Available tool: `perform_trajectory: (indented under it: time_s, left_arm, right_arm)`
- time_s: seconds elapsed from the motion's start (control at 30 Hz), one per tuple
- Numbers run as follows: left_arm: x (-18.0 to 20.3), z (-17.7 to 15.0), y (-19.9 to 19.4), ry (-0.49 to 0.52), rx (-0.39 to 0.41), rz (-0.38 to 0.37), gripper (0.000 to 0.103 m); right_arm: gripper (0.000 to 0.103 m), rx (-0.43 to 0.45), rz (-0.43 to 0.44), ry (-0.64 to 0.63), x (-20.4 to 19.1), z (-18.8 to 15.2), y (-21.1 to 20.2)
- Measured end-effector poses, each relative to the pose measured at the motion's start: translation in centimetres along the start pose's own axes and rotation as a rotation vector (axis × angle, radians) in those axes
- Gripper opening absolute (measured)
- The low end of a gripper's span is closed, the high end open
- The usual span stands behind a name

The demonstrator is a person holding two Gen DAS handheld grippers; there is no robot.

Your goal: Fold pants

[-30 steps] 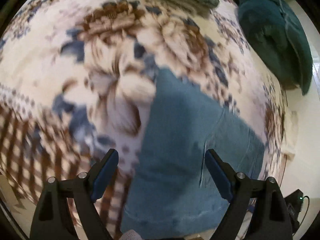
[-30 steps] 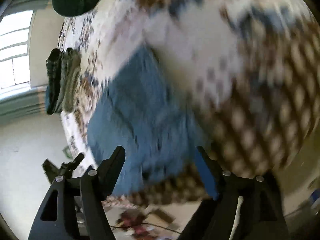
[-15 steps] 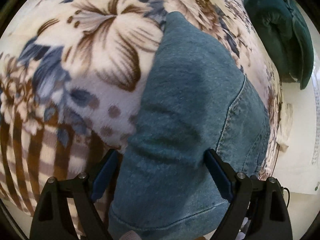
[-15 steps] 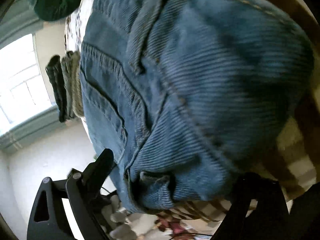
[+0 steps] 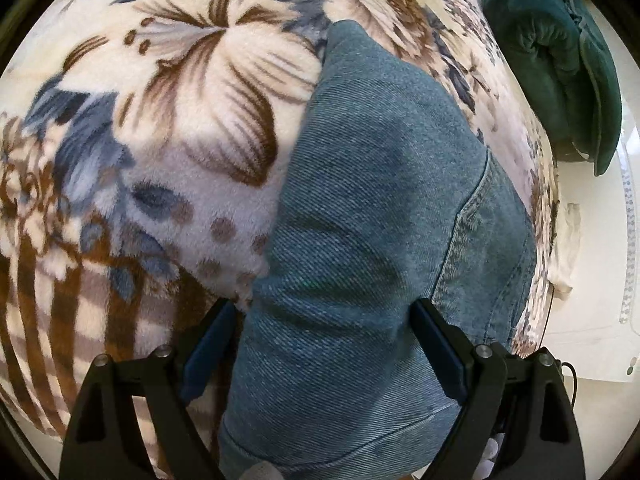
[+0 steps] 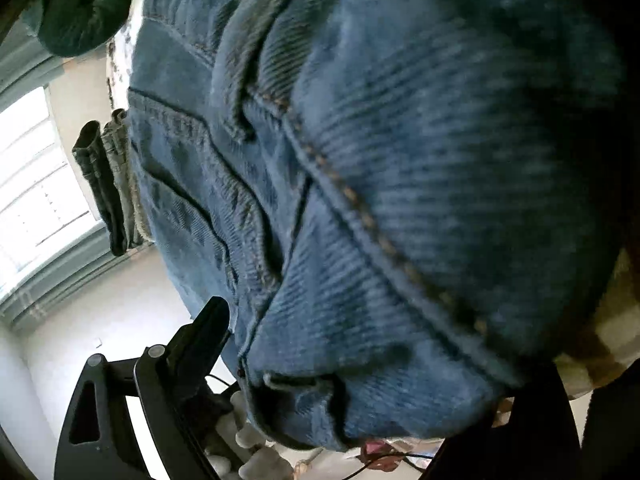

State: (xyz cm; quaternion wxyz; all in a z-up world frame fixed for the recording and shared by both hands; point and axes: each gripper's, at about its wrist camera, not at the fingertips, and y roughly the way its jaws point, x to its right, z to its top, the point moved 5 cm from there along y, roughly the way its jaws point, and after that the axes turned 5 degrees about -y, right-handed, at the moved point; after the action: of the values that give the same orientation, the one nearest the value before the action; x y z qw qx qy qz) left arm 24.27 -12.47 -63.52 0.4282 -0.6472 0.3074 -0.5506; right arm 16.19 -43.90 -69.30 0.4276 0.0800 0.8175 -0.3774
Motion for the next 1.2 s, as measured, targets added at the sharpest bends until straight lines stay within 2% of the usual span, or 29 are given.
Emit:
perform_trajectory:
  time_s: [0.1,0.2,0.37,0.43,0.53,0.6,0.73,0.77,0.83,0.87,0.9,0.93,1.03,1.17,1.2]
  left_arm:
    - [-0.2,0.0,0.0,0.000,-0.001,-0.015,0.090]
    - [-0.6,0.0,0.0,-0.012,-0.004,-0.035,0.091]
    - [-0.7,0.0,0.0,-0.020,-0.012,-0.048,0.092]
    - [-0.8,0.1,0.0,-0.029,-0.014,-0.058,0.093]
    - [-1.0,0.0,0.2,-0.029,-0.012,-0.055,0.093]
    - [-1.0,0.0,0.2,-0.027,-0.005,-0.054,0.093]
    - [-0.9,-0.2,0.0,-0.029,0.021,-0.055,0.092]
    - [-0.9,-0.4,-0.1,-0.030,0.032,-0.058,0.090]
    - [-0.6,-0.6,-0.6,-0.030,0.053,-0.098,0.057]
    - [-0.5,-0.6,-0.9,-0.027,0.061,-0.091,0.054]
    - [-0.4,-0.7,-1.3,-0.023,0.072,-0.094,0.046]
    - [-0.3,-0.8,-1.8,-0.024,0.079,-0.099,0.038]
    - [0.2,-0.8,-3.5,-0.038,0.098,-0.137,0.021]
    - [2.2,-0.8,-6.4,-0.028,0.132,-0.154,0.019]
    - [2.8,-0.7,-7.1,-0.028,0.139,-0.156,0.019]
  right_arm:
    - [0.095,0.033,0.050,0.039,-0.3,-0.1,-0.1]
    - [0.095,0.085,0.168,0.107,-0.7,0.0,-0.2]
    - [0.095,0.126,0.237,0.069,-3.2,1.0,-0.2]
    - [0.094,0.117,0.209,0.017,-4.4,1.5,0.1]
    - [0.090,0.069,0.115,-0.012,-3.0,1.4,1.7]
    - [0.080,0.058,0.106,-0.017,-2.3,1.0,2.2]
    - [0.077,0.071,0.075,-0.036,-3.0,0.8,2.8]
    - [0.069,0.076,0.062,-0.027,-3.1,0.9,3.1]
    - [0.060,0.092,0.043,-0.020,-3.5,0.8,3.4]
    - [0.054,0.100,0.037,-0.025,-3.8,0.7,3.5]
    - [0.052,0.110,0.024,-0.036,-4.4,0.5,3.4]
    - [0.050,0.112,0.017,-0.040,-4.9,0.4,3.3]
    - [0.047,0.113,-0.011,-0.089,-7.0,-0.1,2.8]
    - [0.044,0.111,-0.038,-0.164,-10.5,0.2,1.1]
    - [0.044,0.108,-0.040,-0.183,-10.1,0.2,-0.3]
